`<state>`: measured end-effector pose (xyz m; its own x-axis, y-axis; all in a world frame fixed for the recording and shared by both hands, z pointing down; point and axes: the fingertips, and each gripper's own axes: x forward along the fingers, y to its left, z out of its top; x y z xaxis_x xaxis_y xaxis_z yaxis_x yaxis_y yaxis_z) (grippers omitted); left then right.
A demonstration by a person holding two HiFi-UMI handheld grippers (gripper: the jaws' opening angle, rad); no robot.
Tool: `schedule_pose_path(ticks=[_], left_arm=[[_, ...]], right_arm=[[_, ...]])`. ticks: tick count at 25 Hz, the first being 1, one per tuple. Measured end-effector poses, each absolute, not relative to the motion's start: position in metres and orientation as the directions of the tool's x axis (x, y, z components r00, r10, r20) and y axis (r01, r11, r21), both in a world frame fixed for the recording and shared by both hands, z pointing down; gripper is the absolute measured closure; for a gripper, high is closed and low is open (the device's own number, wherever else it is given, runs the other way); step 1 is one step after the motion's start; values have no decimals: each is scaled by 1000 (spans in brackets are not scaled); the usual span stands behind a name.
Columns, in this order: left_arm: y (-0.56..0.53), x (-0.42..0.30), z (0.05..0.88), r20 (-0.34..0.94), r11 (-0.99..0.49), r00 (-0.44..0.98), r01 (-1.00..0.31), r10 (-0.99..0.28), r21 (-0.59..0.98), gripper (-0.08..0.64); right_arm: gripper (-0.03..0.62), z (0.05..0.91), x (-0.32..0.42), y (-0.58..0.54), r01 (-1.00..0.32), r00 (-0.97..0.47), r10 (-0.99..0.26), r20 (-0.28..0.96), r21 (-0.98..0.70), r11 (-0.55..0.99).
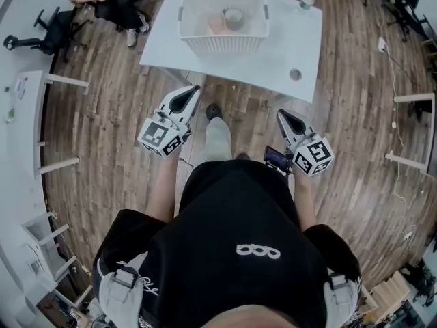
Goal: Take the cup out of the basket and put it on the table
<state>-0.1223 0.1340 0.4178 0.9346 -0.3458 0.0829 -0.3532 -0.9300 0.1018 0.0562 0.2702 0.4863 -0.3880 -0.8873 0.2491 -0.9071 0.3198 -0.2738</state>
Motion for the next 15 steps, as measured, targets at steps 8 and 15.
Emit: schedule_pose_path(ticks=[8, 15], left_arm=[[7, -101, 406, 74, -954, 958, -283, -276, 101, 551], [-75, -97, 409, 68, -964, 970, -241, -234, 117, 551]], right_arm=[[568, 461, 64, 143, -927, -344, -905, 252, -244, 285], [566, 455, 53, 62, -935, -328, -907, 265, -231, 270]])
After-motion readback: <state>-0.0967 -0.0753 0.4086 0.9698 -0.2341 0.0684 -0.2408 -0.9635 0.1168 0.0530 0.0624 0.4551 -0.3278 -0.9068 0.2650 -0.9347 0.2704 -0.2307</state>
